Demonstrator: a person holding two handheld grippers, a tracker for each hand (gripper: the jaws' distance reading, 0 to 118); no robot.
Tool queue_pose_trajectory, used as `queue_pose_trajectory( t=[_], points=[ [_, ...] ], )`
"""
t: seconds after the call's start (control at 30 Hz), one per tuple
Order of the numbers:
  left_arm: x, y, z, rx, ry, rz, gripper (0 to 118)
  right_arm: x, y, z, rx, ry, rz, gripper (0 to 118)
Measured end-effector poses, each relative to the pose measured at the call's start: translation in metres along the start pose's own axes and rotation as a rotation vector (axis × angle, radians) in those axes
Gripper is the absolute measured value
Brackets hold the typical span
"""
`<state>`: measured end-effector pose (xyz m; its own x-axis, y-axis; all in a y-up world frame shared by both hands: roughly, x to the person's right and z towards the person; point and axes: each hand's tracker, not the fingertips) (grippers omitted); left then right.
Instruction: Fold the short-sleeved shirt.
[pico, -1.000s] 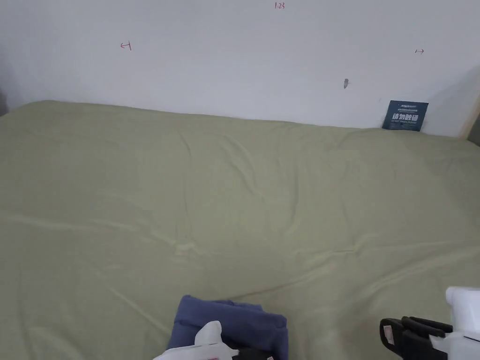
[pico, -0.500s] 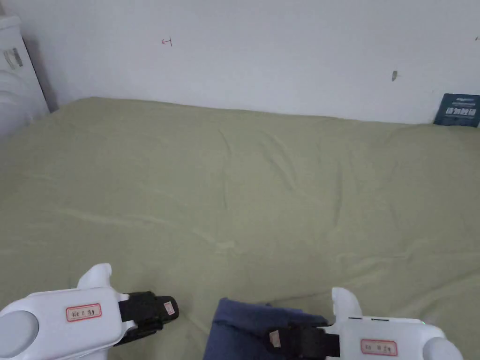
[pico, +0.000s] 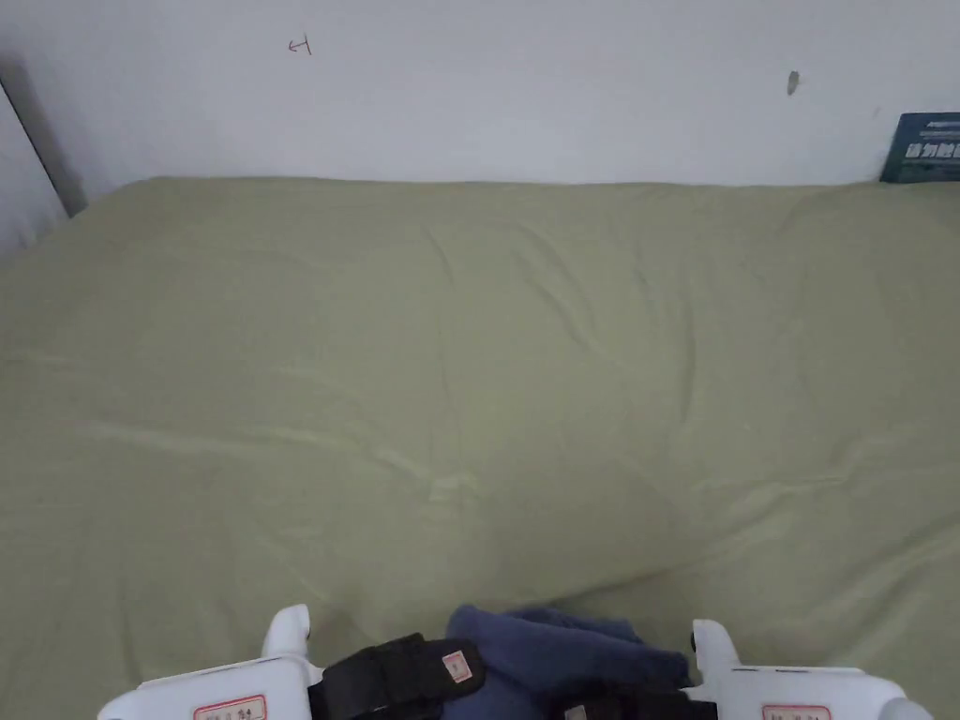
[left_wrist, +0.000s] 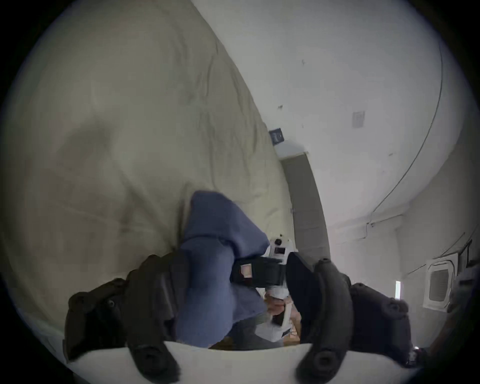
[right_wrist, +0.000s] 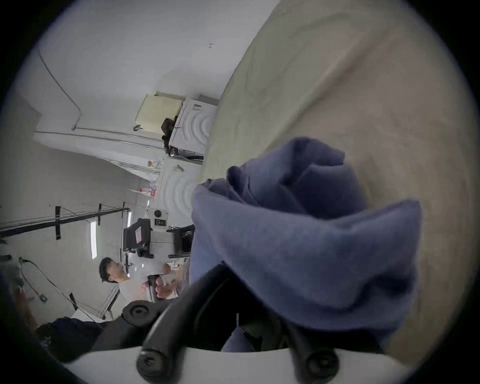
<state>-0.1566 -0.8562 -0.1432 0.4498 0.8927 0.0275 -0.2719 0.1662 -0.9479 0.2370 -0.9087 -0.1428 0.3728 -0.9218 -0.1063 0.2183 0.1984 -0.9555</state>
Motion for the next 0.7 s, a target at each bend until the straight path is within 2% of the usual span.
queue_pose_trajectory(
  t=[0.1,0.17,0.2,0.23,0.27,0.3,0.6,0.7],
  points=[
    [-0.006,0.003,-0.021,-0.078,0.07,0.032,82,0.001,-0.001,0.0,0.001,0.008,0.0,0],
    [0.0,0.001,-0.024,-0.055,0.067,0.002,77,0.0,-0.001,0.001,0.006,0.0,0.01,0],
    [0.003,0.002,-0.022,-0.069,0.133,-0.03,56,-0.001,-0.001,0.001,0.01,-0.003,0.017,0],
    [0.004,0.001,-0.021,-0.074,0.233,-0.064,25,-0.003,-0.002,0.002,0.017,-0.01,0.031,0],
    [0.002,-0.002,-0.021,-0.082,0.229,-0.043,23,-0.004,-0.002,0.003,0.024,-0.015,0.048,0],
    [-0.003,-0.002,-0.019,-0.061,0.11,0.018,23,-0.004,-0.003,0.003,0.02,-0.021,0.061,0],
    [0.029,-0.015,-0.021,-0.022,0.214,-0.101,22,-0.01,-0.007,0.009,0.05,-0.047,0.071,0],
    [0.014,-0.002,-0.008,-0.023,0.195,-0.074,21,-0.021,-0.007,0.017,0.071,-0.096,0.108,0]
  ],
)
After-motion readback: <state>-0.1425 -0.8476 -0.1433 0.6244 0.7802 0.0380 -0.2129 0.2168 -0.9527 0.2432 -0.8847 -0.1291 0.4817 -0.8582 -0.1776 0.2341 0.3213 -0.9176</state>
